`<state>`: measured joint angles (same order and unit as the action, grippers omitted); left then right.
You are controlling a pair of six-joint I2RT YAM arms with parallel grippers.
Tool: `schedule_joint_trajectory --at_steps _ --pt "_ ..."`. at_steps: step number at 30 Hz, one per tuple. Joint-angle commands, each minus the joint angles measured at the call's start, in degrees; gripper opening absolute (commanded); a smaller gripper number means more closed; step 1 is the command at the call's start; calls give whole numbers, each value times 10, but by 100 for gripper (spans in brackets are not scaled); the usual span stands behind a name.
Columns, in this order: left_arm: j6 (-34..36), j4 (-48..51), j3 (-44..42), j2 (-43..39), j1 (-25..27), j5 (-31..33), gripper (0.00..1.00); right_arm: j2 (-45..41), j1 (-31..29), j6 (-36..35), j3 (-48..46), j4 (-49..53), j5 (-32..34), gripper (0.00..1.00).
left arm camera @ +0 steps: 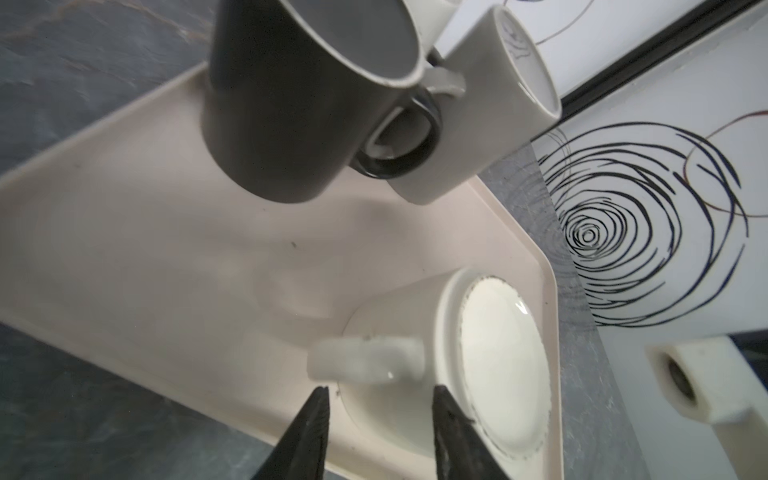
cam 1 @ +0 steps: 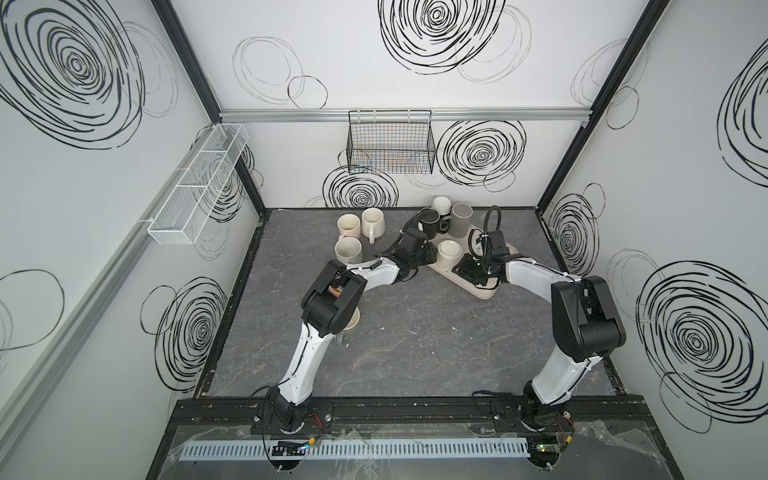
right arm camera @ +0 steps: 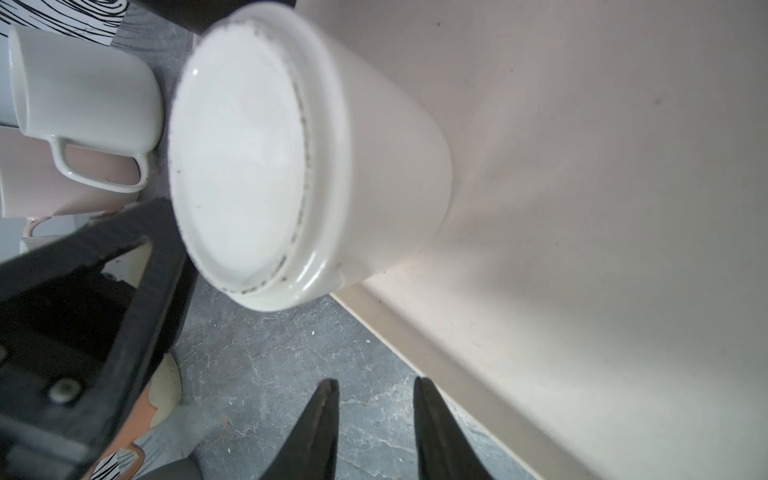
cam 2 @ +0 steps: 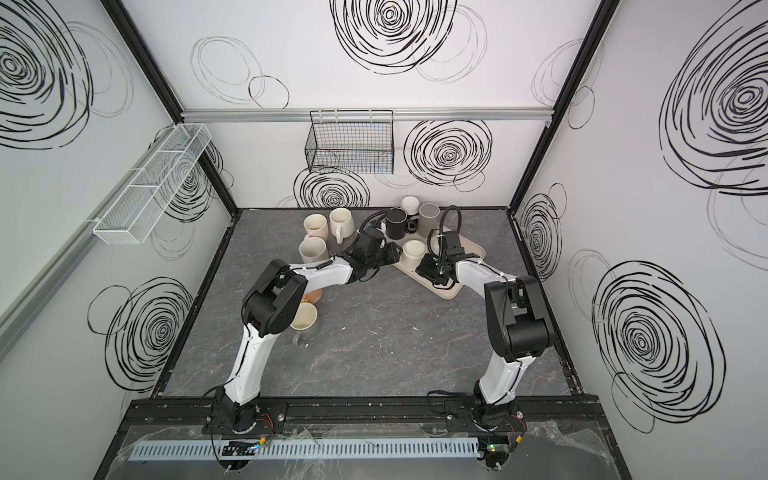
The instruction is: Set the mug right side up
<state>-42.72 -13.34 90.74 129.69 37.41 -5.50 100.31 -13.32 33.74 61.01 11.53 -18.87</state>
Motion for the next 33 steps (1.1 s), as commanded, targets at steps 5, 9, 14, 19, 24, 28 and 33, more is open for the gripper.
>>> schedule_joint_trajectory --at_steps 5,9,14,19,24,28,33 --pt "-28 -53 18 -1 46 -32 43 -35 11 -13 4 39 44 42" --pt "-9 -39 23 -10 38 -25 44 -48 23 -19 -1 49 52 42" --pt "18 10 76 3 5 -23 44 -55 24 -17 -7 42 42 39" --pt "59 99 203 73 -16 -42 50 -45 19 -4 -16 25 23 38" --pt "58 140 320 149 -29 -68 51 -27 5 2 -12 18 11 37" --pt "56 134 345 172 -29 -76 50 -12 -5 4 -5 12 4 36" --pt "53 106 353 194 -29 -104 51 12 -11 3 11 12 -3 36"
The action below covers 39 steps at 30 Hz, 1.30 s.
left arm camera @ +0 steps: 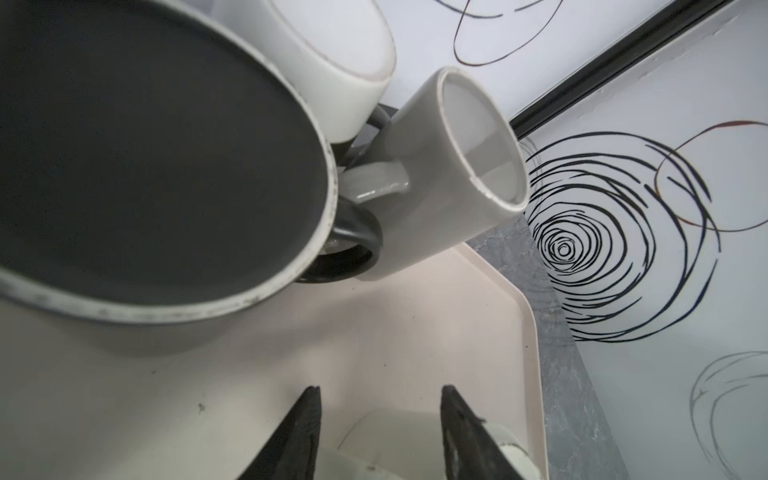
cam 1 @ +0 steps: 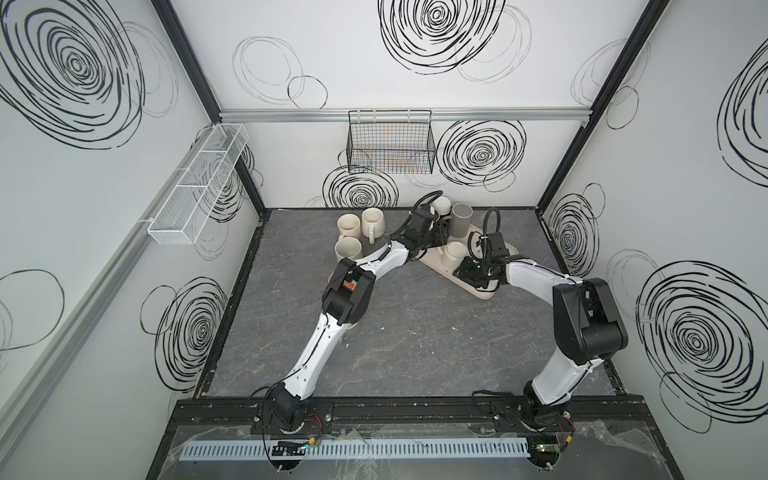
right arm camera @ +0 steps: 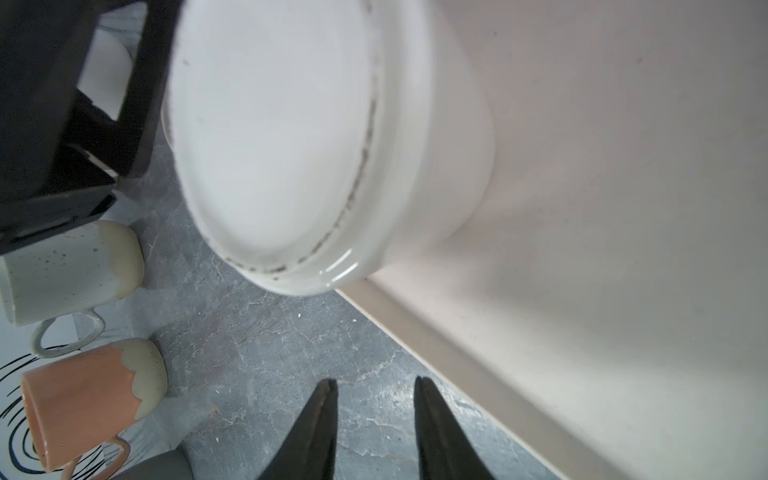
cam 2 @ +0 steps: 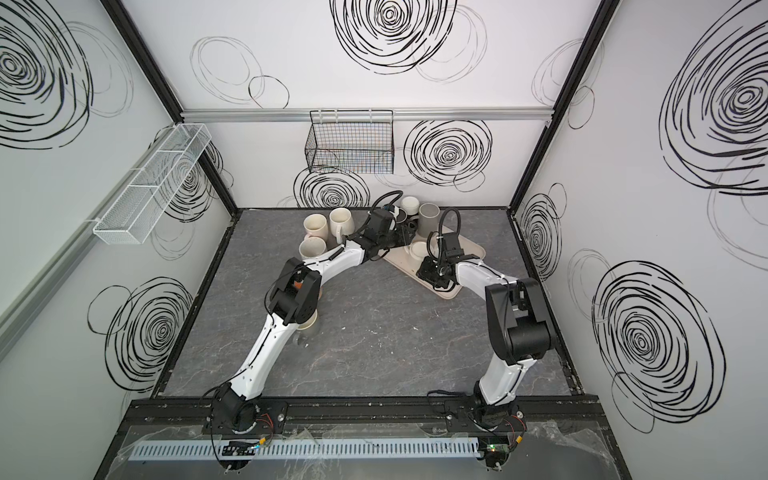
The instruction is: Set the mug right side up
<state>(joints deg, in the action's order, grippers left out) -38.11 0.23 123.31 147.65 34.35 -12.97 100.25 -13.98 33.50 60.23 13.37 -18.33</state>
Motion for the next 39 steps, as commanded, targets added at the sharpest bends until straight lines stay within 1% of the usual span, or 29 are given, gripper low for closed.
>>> schedule_joint_trajectory --at_steps 1,5,8,11,14,19,26,29,32,35,37,39 --pt "7 -29 38 22 2 -38 52 16 -5 4 21 -6 -6 36" --pt "7 -19 84 56 0 -69 54 32 -4 1 30 -5 -3 35" --pt "-3 -17 87 62 -3 -85 53 46 -3 -5 42 1 -1 35" --pt "-7 -8 75 53 -5 -103 50 53 1 -9 52 4 2 34" --pt "-8 -18 25 22 -3 -115 49 59 6 -16 62 10 12 32" --pt "-16 -53 -76 -32 4 -132 48 75 15 -37 98 54 44 29" --pt "-10 -55 -162 -83 15 -143 45 53 35 -51 89 71 69 29" --pt "-5 -65 -204 -111 26 -142 45 44 51 -55 85 66 66 29" --pt "1 -71 -229 -130 39 -141 45 42 67 -60 94 73 60 29" --pt "-5 -96 -256 -150 37 -121 45 33 71 -62 99 81 63 30" --pt "-16 -113 -257 -153 29 -115 43 22 71 -60 90 77 62 30" --pt "-22 -114 -236 -145 21 -114 42 14 71 -56 79 70 57 30"
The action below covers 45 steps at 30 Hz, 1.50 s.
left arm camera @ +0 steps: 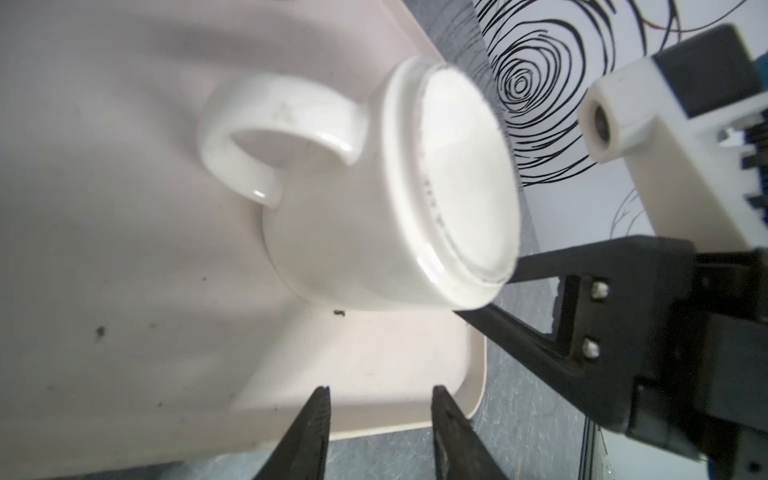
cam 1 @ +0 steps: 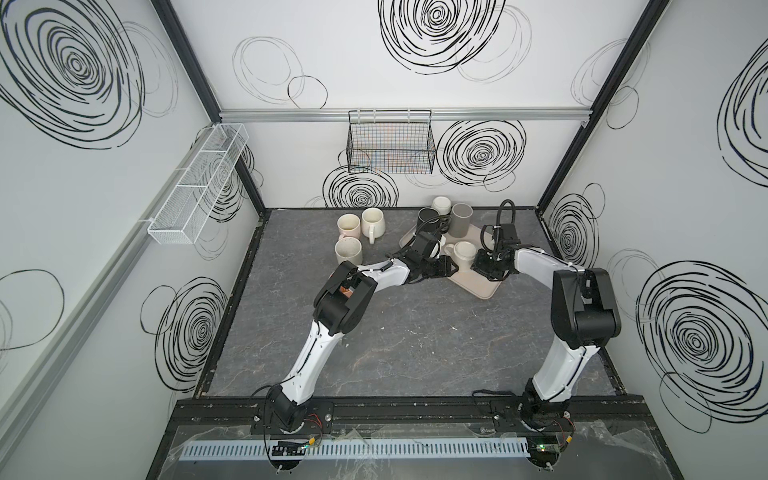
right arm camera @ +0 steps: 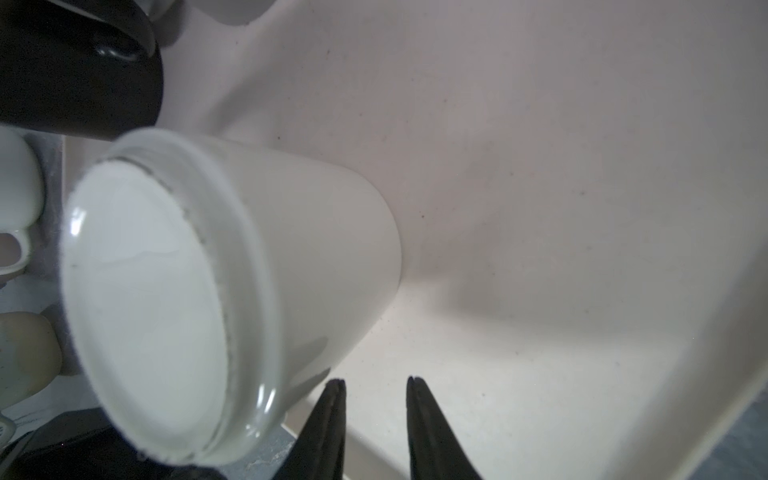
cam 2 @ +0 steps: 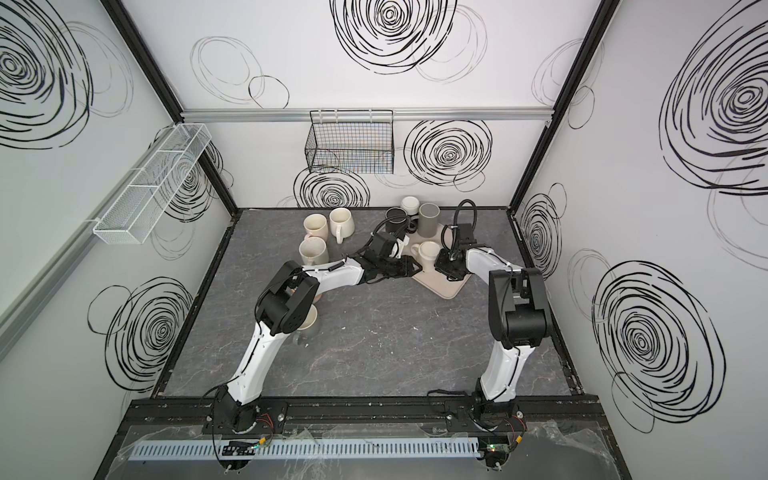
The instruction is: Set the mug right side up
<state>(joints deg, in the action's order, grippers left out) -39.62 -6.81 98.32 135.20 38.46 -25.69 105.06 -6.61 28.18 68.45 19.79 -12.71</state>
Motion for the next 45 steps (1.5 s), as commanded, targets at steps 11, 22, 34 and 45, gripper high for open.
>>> schedule_joint_trajectory --at_steps 11,22,34,45 --pt "-53 -34 214 106 -48 22 32 -31 -8 5 -41 -10 -20 30" --pt "-53 19 340 207 -51 28 31 -11 -7 2 -36 -14 -30 30" --pt "-20 1 166 105 -21 -15 33 19 11 -18 15 5 -14 30" --pt "-28 -59 30 14 36 0 36 -26 22 -41 23 43 34 35"
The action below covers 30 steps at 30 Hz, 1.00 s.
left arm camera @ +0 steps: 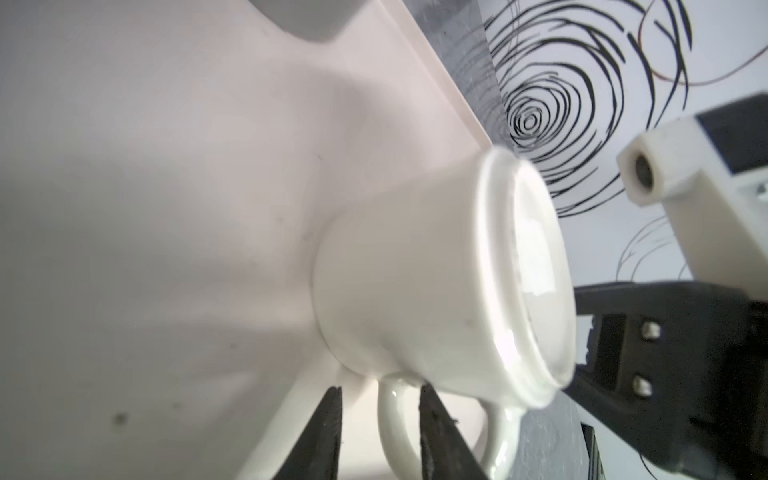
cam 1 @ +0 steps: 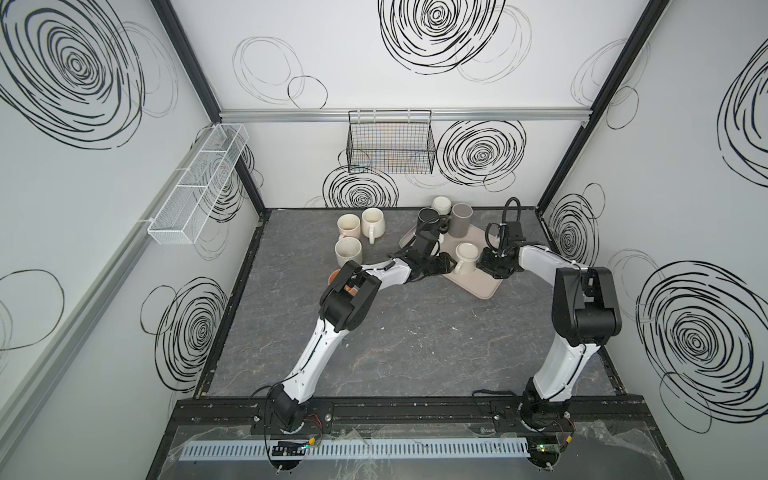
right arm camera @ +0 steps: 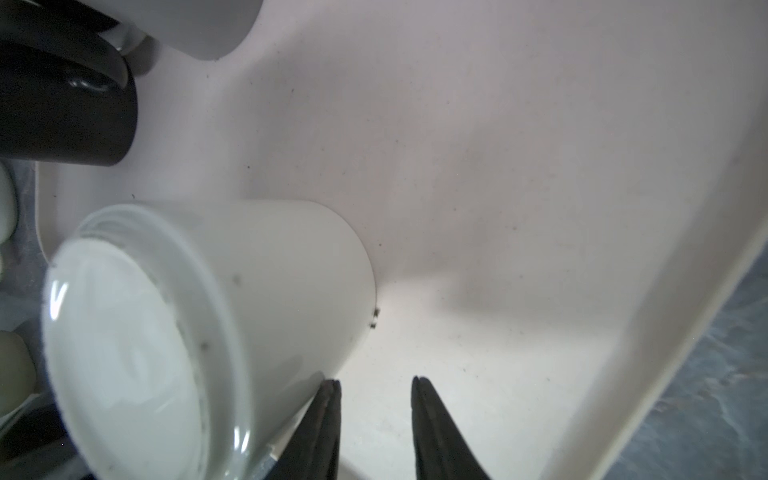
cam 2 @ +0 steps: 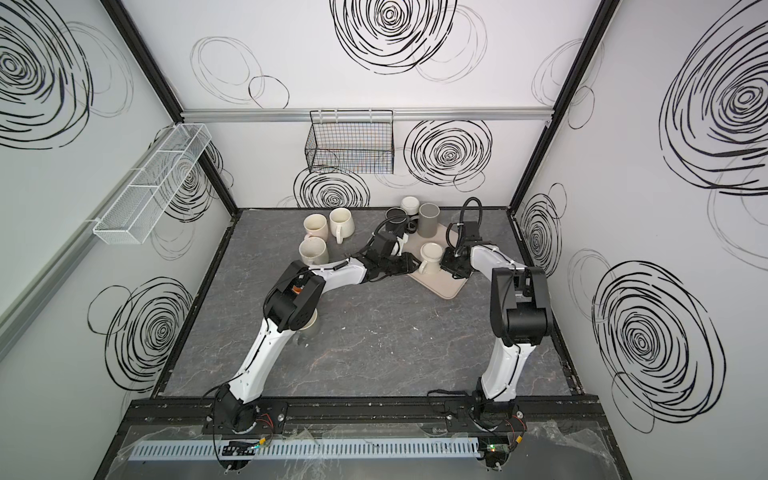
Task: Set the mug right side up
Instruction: 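Grasp the upside-down white mug's handle on the tray with the right gripper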
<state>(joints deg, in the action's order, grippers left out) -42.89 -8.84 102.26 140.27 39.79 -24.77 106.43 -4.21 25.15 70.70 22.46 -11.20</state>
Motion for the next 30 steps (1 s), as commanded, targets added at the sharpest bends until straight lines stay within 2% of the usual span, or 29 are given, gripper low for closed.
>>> schedule_joint_trajectory --at_steps 1,8,11,19,30 --pt "4 -39 -15 -43 25 -3 36 -53 -3 -9 -8 16 25 36" --pt "26 -36 -79 -105 8 39 38 -138 -31 5 -52 26 65 41" --pt "34 -41 -117 -139 0 53 39 -147 -57 -5 -52 31 69 44" --pt "32 -72 -194 -190 -15 63 40 -82 -99 -53 -1 99 139 46" --pt "30 -86 -214 -200 -17 58 41 -30 -103 -94 31 102 180 42"
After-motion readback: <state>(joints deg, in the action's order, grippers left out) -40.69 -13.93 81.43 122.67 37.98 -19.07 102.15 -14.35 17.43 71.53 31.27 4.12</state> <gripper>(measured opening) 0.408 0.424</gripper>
